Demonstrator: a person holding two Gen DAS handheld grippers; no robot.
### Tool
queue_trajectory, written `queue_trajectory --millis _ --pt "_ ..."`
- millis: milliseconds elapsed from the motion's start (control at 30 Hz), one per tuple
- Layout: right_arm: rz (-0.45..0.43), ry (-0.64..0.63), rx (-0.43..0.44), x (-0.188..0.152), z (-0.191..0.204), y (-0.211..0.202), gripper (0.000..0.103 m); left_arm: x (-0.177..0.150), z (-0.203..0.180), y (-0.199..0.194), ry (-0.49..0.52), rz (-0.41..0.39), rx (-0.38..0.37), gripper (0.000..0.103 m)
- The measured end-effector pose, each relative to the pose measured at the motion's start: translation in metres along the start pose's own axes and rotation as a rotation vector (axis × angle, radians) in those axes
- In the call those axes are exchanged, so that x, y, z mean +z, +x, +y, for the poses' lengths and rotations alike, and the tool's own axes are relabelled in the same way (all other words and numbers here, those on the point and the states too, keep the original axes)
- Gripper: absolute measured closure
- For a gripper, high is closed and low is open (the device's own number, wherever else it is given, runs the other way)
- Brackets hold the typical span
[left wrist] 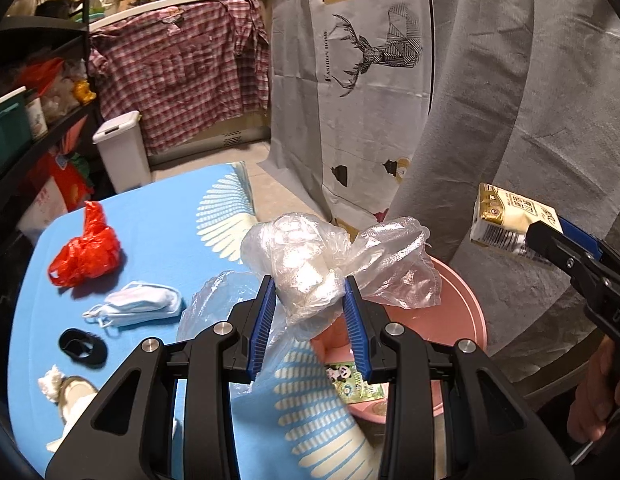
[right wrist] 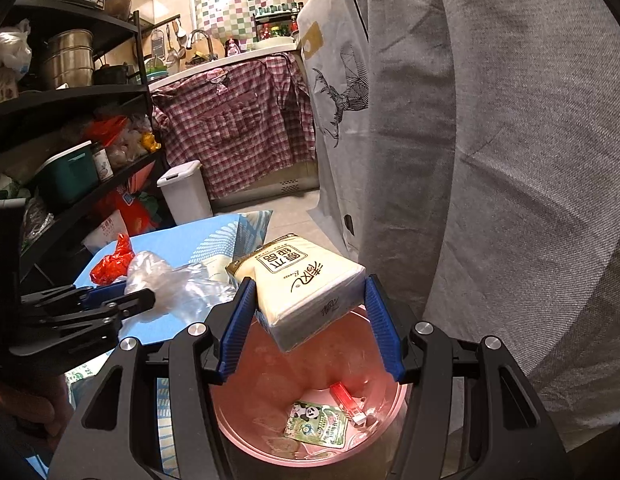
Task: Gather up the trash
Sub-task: 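Carry the plastic bag and tissue pack over the pink bin and release both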
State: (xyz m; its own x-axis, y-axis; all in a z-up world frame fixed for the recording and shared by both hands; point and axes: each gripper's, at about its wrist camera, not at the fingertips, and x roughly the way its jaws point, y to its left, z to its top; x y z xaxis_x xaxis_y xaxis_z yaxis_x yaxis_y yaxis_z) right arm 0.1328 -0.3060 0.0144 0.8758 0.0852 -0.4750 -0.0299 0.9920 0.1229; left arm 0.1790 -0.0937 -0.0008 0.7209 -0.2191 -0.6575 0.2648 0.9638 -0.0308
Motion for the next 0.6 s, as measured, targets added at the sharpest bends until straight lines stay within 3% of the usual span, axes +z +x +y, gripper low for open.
queue_trajectory --millis 367,500,600 --pt "0.031 0.026 -0.023 -0.001 -0.010 0.013 0.045 0.006 -0.013 0.030 0.005 0.035 -0.053 0.068" --pt "0.059 0.024 -0.039 -0.002 -0.010 0.022 0.040 0.010 -0.018 0.039 0.016 0.048 -0.083 0.052" --pt "0.062 0.032 -0.047 -0.003 -0.012 0.024 0.036 0.010 -0.016 0.041 0.006 0.049 -0.093 0.051"
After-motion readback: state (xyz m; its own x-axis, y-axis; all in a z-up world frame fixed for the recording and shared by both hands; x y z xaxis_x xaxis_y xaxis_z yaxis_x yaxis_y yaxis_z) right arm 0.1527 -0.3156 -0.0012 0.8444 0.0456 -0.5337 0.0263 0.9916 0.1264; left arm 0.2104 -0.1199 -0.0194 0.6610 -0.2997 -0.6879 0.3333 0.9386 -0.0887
